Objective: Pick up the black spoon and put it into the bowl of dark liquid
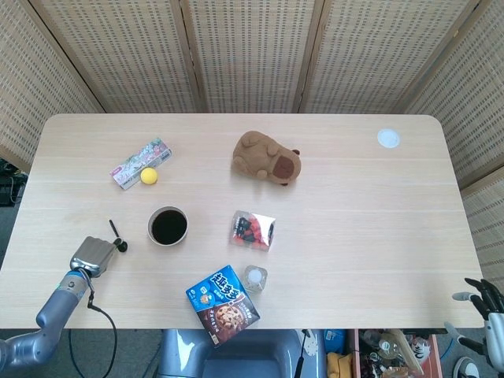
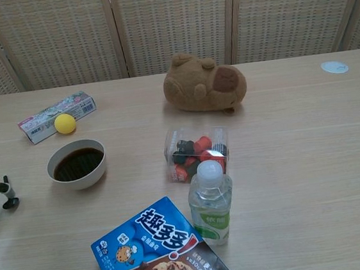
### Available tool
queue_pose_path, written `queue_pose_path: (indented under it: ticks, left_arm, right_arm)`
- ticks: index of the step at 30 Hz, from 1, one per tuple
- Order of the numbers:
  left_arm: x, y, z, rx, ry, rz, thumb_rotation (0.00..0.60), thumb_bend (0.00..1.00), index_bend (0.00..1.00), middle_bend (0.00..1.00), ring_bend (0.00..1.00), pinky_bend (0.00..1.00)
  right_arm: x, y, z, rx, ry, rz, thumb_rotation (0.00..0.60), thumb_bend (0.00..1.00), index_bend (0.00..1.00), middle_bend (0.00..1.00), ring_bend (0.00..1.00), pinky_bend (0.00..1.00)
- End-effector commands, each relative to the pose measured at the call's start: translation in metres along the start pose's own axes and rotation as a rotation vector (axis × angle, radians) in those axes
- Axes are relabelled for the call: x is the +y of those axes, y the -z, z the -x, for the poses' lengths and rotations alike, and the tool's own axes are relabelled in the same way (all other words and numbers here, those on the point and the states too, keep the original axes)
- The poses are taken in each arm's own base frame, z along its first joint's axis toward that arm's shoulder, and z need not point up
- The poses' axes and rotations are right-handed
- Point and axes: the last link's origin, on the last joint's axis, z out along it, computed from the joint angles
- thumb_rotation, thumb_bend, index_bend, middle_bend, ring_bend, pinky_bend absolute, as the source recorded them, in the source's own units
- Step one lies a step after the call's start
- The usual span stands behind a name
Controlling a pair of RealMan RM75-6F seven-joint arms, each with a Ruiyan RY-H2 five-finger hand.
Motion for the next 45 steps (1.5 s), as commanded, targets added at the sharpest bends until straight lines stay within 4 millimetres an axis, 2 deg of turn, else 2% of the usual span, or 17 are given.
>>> queue_pose_path:
  ticks: [1,14,19,25,28,37,45]
  left_arm:
    - [0.006,-0.003,-0.004,0.009,-0.004,0.008,0.600,1.00,0.16,0.66,0.47,0.49]
    - [0.018,-0.007,-0.015,0.036,0.020,0.028,0.600,1.00,0.14,0.66,0.47,0.49]
    - [0.011,-0.002,-0.011,0.034,0.020,0.012,0.600,1.00,0.14,0.66,0.47,0.49]
    - [-0.007,0.013,0.004,0.009,0.030,-0.023,0.600,1.00,0.14,0.66,0.47,0.49]
    - [-0.009,0.018,0.011,-0.003,0.034,-0.023,0.600,1.00,0.14,0.66,0.47,0.49]
    - [-0.002,0.016,0.021,-0.029,0.037,-0.003,0.600,1.00,0.14,0.66,0.47,0.49]
    - [0.008,0.007,0.010,-0.009,0.041,0.011,0.600,1.00,0.14,0.66,0.47,0.49]
  right_arm:
    - [0.001,0.001,-0.001,0.002,0.001,0.003,0.600,0.30,0.43,0.30,0.15,0.24]
    - [0.003,0.003,-0.001,0.005,0.000,0.011,0.600,0.30,0.43,0.30,0.15,0.24]
    - [0.002,0.002,-0.001,0.003,-0.001,0.010,0.600,0.30,0.43,0.30,0.15,0.24]
    - [0.003,0.001,0.001,-0.003,-0.002,0.011,0.600,0.30,0.43,0.30,0.15,0.24]
    - [0.003,0.001,0.002,-0.003,-0.002,0.010,0.600,0.30,0.43,0.30,0.15,0.24]
    - [0.003,0.001,0.001,-0.001,-0.001,0.013,0.600,0.30,0.43,0.30,0.15,0.24]
    - [0.004,0.001,0.002,-0.005,-0.002,0.015,0.600,0.30,0.43,0.30,0.15,0.24]
